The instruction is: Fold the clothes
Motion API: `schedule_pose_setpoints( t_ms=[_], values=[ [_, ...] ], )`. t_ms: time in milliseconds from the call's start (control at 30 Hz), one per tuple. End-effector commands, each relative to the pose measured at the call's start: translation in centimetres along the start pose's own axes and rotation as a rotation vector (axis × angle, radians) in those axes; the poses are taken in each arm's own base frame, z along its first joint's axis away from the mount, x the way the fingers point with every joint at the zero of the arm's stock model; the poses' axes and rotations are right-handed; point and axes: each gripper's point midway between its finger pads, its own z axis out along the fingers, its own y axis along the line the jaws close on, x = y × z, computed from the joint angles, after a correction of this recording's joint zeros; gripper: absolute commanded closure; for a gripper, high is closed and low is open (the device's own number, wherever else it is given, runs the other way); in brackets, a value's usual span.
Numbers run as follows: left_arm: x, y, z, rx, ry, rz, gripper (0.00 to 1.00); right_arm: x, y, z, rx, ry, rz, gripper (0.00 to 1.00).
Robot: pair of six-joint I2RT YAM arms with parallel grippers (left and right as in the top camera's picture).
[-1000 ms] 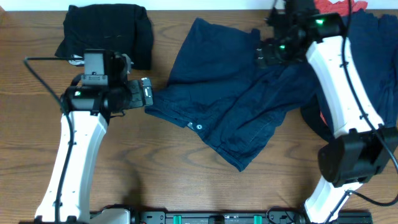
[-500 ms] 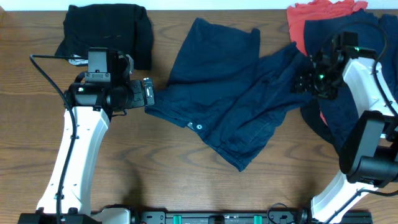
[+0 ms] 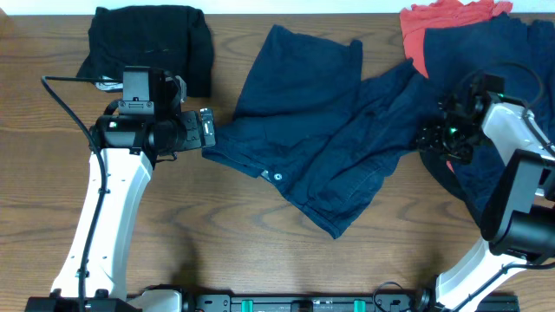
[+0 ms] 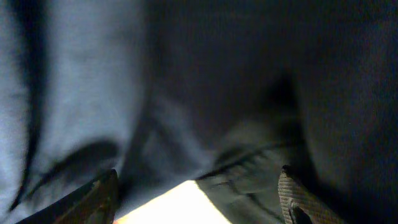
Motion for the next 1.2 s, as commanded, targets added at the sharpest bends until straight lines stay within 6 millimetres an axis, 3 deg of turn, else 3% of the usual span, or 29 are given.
schedule_pose_setpoints(
  t_ms=[0, 300, 367, 467, 600, 800, 900, 933, 1033, 1167],
  values=[
    [-0.1, -0.1, 0.1, 0.006, 0.001, 0.004, 0.01, -0.6, -2.8, -0.7, 0.061, -0.047, 0.083, 0.17],
    [-0.2, -0.1, 0.4, 0.006, 0.0, 0.004, 0.02, -2.5, -7.7, -2.2, 0.091, -0.157, 0.187, 0.13],
    [-0.2, -0.1, 0.6, 0.004, 0.009, 0.002, 0.02, -3.0, -7.9, -2.5, 0.058, -0.181, 0.205, 0.11],
    [0.0, 0.0, 1.2, 0.002, 0.026, 0.0, 0.02, -3.8, -5.4, -3.2, -0.095, -0.203, 0.133, 0.1],
    [0.3, -0.2, 2.2, 0.002, 0.052, 0.032, 0.02, -5.1, -1.1, -5.8, -0.221, -0.259, 0.015, 0.06],
    [1.2, -1.0, 4.9, 0.01, 0.123, 0.15, 0.01, -6.7, 5.8, -11.6, -0.233, -0.4, -0.181, 0.04],
    [1.9, -0.9, 7.0, 0.006, 0.178, 0.176, 0.05, -6.8, 8.8, -13.6, -0.227, -0.458, -0.265, 0.04],
    [2.2, -0.7, 7.6, 0.003, 0.197, 0.173, 0.11, -6.8, 9.5, -14.1, -0.221, -0.472, -0.282, 0.05],
    [3.2, 0.0, 9.6, -0.009, 0.261, 0.171, 0.52, -6.5, 11.4, -14.7, -0.211, -0.497, -0.328, 0.05],
    [4.2, 2.5, 11.1, -0.123, 0.32, 0.159, 0.91, -5.9, 12.8, -14.3, -0.205, -0.484, -0.362, 0.07]
  ],
)
